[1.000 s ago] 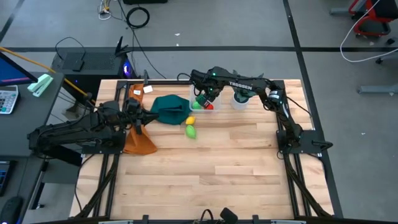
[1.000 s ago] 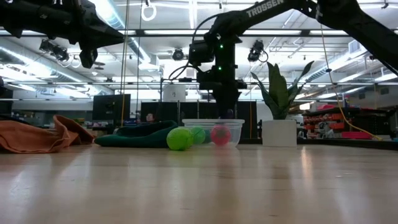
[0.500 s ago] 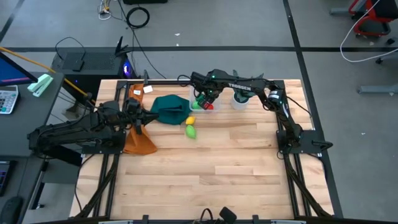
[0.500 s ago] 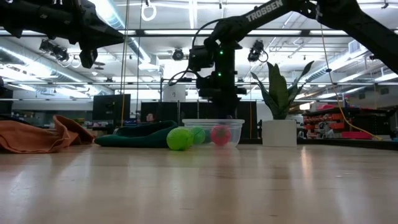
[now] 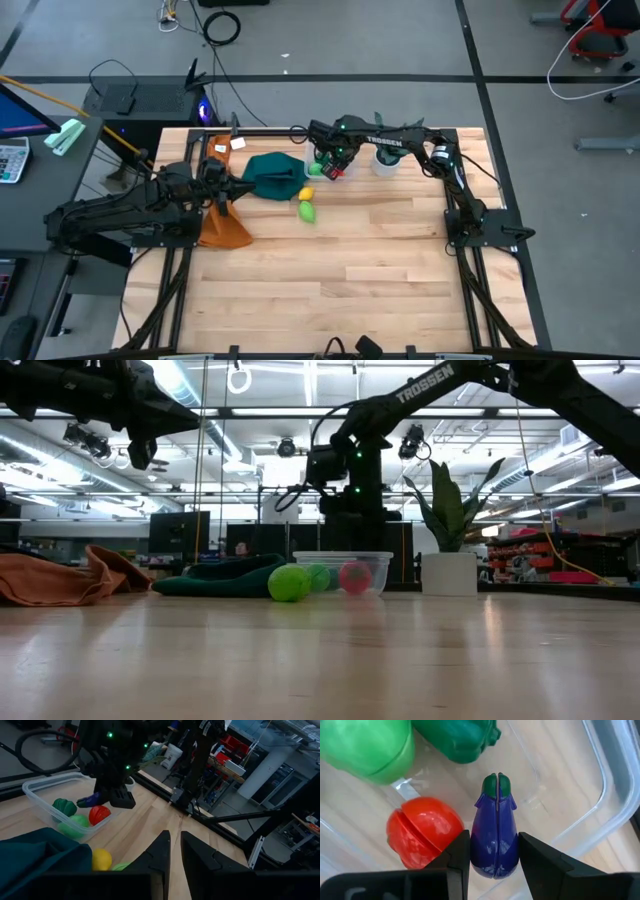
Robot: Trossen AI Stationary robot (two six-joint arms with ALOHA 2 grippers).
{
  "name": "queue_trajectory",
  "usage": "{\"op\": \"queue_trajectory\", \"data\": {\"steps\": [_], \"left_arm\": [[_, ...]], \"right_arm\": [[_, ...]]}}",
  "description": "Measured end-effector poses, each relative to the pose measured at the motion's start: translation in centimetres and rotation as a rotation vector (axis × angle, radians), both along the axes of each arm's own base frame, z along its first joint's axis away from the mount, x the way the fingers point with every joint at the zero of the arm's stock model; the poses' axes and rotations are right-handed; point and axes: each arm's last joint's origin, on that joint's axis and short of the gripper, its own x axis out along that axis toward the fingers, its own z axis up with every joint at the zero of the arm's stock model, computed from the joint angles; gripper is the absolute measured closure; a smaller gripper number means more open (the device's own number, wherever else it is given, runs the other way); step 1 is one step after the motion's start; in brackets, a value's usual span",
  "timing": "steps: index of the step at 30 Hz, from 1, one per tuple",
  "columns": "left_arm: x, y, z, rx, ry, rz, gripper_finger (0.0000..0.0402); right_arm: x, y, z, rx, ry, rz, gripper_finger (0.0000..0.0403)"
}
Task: Pick and placing Produce into tupperware
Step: Put the violet eggplant into the transparent bin, then put the green melon into the transparent bin
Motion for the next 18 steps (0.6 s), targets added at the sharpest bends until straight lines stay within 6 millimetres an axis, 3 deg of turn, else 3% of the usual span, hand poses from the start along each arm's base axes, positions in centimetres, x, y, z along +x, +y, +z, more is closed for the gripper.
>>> {"op": "queue_trajectory", "data": {"steps": [18], "left_arm": [[0.0, 0.0, 0.0, 0.0, 0.0, 0.0, 0.0349]], "right_arm": [[0.09, 0.15, -0.27, 0.045, -0.02, 0.036, 0.0259]]}}
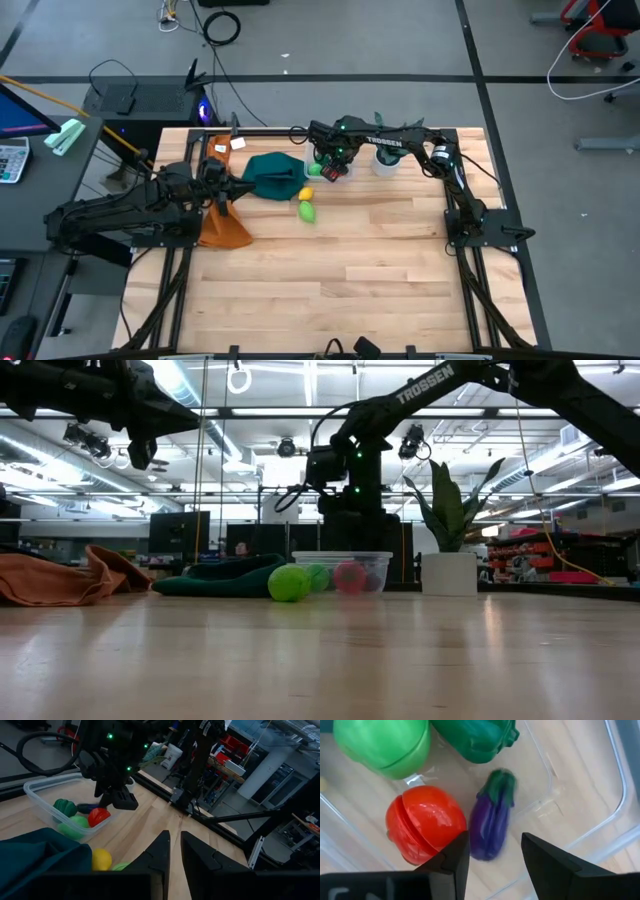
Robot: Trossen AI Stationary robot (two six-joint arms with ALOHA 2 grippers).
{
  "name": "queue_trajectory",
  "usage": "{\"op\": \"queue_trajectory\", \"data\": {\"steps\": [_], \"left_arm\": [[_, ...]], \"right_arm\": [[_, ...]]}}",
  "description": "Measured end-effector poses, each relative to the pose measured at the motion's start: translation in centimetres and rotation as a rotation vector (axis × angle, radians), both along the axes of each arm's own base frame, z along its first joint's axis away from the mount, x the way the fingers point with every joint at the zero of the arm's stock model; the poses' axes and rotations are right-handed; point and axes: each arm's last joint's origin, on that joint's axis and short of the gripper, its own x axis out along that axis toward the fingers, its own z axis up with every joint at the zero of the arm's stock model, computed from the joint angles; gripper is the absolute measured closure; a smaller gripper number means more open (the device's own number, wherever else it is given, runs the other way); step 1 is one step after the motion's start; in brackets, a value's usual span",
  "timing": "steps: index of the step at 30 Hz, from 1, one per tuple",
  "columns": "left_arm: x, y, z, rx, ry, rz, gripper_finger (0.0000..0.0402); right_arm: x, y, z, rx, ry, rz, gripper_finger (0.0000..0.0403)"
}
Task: Pick and placing Produce into tupperware
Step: Put the green melon into the transparent bin
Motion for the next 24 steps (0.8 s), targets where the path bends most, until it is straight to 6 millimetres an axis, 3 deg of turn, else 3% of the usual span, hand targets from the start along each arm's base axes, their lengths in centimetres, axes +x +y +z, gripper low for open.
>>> {"op": "queue_trajectory", "data": {"steps": [10, 19, 24], "left_arm": [[0.0, 0.0, 0.0, 0.0, 0.0, 0.0, 0.0352], [0.0, 0.0, 0.0, 0.0, 0.0, 0.0, 0.0351], [0.0, 0.0, 0.0, 0.0, 0.0, 0.0, 0.0349]], "right_arm": [[0.0, 0.0, 0.4, -0.003, 0.003, 0.05, 0.0252], [0.9, -0.1, 3.2, -0.05, -0.065, 0.135, 0.0253], [2.0, 1.2, 5.0, -0.023, -0.147, 0.327, 0.0251]]}}
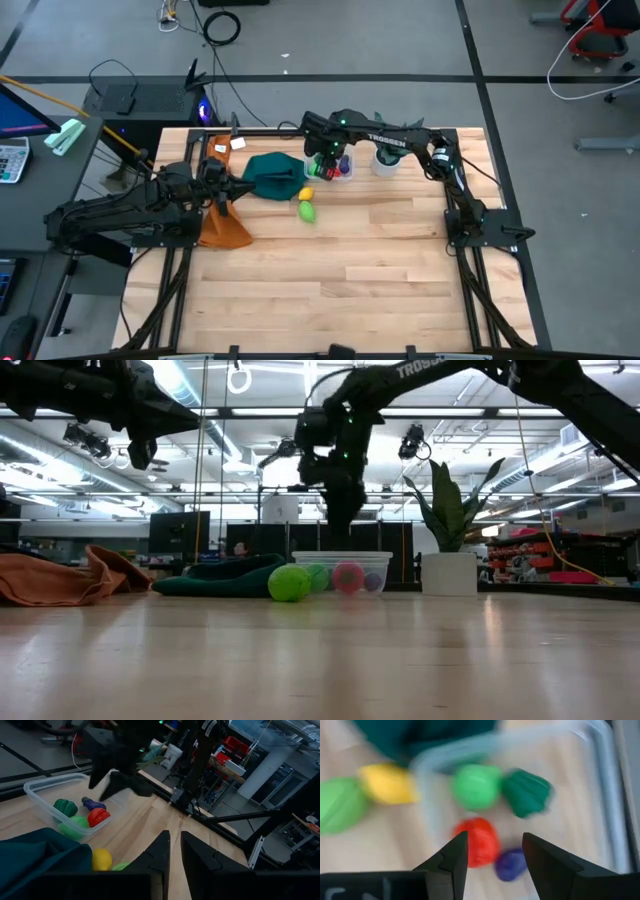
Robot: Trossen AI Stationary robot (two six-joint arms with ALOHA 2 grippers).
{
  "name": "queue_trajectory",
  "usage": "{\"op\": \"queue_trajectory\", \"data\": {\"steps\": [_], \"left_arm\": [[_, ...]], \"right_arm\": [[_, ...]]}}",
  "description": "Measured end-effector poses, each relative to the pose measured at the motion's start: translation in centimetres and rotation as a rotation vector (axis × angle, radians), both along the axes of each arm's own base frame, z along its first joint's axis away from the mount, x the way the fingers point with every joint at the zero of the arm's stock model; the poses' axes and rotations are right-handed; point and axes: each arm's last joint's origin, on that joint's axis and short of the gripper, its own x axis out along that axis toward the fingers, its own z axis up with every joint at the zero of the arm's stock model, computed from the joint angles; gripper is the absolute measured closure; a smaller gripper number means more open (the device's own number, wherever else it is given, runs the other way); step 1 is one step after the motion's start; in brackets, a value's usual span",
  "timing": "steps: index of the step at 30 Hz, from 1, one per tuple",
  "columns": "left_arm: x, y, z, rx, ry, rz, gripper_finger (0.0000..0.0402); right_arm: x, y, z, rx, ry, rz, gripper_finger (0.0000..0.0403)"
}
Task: Pick and placing Produce into tupperware
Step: Put the green melon into the transparent bin
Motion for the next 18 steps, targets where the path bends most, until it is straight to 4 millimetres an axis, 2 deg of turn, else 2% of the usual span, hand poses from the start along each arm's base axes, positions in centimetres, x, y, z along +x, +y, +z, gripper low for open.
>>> {"op": "queue_trajectory", "data": {"steps": [4, 10, 14, 18], "left_arm": [[0.0, 0.0, 0.0, 0.001, 0.0, 0.0, 0.0354], [0.0, 0.0, 0.0, 0.001, 0.0, 0.0, 0.0354], [0.0, 0.0, 0.0, 0.001, 0.0, 0.0, 0.0349], [0.0, 0.0, 0.0, 0.001, 0.0, 0.0, 0.0346]], "right_arm": [[1.2, 2.4, 0.9, 0.033, -0.048, 0.188, 0.0248], [2.7, 7.4, 1.0, 0.059, -0.064, 0.391, 0.0222], [3.5, 10.2, 1.0, 0.043, -0.084, 0.459, 0.0189], [3.7, 11.9, 1.0, 0.056, -0.083, 0.46, 0.0157]]}}
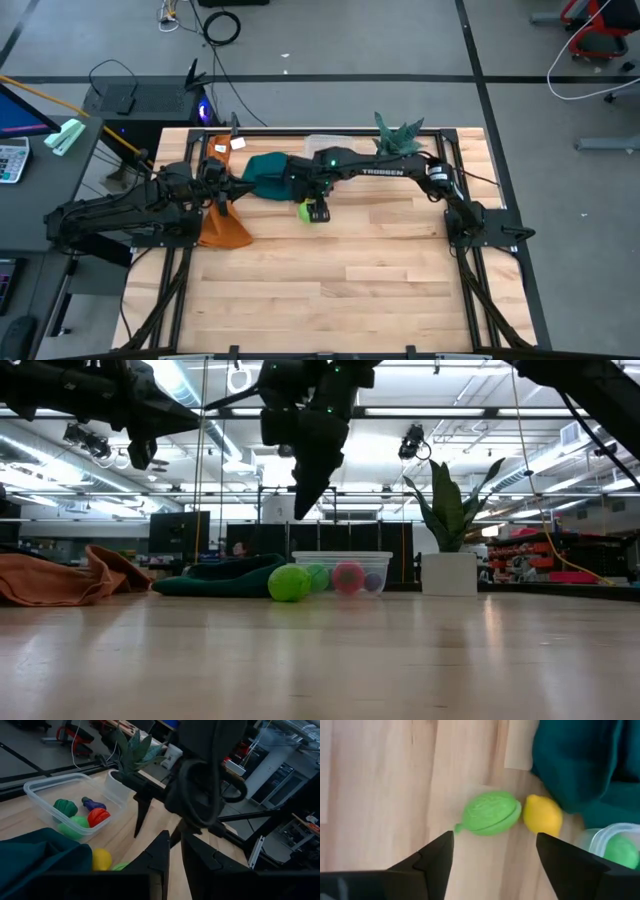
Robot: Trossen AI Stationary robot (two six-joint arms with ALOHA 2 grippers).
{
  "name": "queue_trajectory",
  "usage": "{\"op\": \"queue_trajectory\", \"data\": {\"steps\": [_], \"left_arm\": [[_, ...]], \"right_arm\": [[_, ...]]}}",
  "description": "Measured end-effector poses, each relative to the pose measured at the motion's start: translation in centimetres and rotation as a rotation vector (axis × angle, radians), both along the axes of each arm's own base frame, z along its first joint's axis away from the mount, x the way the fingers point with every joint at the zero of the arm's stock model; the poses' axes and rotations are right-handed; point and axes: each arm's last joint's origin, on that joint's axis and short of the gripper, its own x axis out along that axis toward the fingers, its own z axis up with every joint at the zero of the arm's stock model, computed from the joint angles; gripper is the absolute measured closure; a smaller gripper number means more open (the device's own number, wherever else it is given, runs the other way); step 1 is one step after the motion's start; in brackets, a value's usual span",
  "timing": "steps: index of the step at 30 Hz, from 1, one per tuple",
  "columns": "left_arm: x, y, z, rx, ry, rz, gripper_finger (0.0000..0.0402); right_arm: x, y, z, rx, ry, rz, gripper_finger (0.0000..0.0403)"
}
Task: Pick and placing Produce into tupperware
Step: Put the green melon into the transparent bin
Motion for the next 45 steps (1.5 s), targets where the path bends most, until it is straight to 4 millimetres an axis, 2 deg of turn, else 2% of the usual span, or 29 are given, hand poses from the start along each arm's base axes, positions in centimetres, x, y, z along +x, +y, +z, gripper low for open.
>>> {"op": "queue_trajectory", "data": {"steps": [5, 14, 20, 24, 27, 33, 36, 40, 45], "left_arm": [[0.0, 0.0, 0.0, -0.003, 0.0, -0.015, 0.035], [0.0, -0.2, 0.0, -0.009, -0.003, -0.067, 0.0344], [0.0, -0.4, 0.0, -0.018, -0.008, -0.145, 0.0352], [-0.2, -0.5, 0.2, -0.017, -0.02, -0.154, 0.0356], [-0.2, -0.5, 0.2, -0.015, -0.02, -0.157, 0.0355], [-0.2, -0.5, 0.2, -0.012, -0.019, -0.157, 0.0354], [-0.2, -0.5, 0.2, -0.012, -0.019, -0.157, 0.0354], [-0.2, -0.5, 0.2, -0.013, -0.019, -0.157, 0.0357], [-0.2, -0.5, 0.2, -0.034, -0.022, -0.155, 0.0356]], "right_arm": [[-0.4, 1.0, -0.6, 0.003, 0.08, -0.132, 0.0139], [-0.8, 3.0, -0.7, 0.047, 0.141, -0.256, 0.0146], [-1.5, 4.6, -2.7, 0.041, 0.227, -0.289, 0.0152], [-3.3, 5.3, -3.8, 0.056, 0.229, -0.357, 0.0157], [-5.7, 5.5, -3.6, 0.087, 0.122, -0.44, 0.0162], [-9.8, 5.5, -3.0, 0.22, -0.227, -0.595, 0.0167], [-11.2, 5.9, -3.8, 0.241, -0.301, -0.595, 0.0166], [-11.9, 6.9, -5.8, 0.234, -0.305, -0.57, 0.0158], [-11.1, 7.7, -7.3, 0.206, -0.32, -0.562, 0.014]]}}
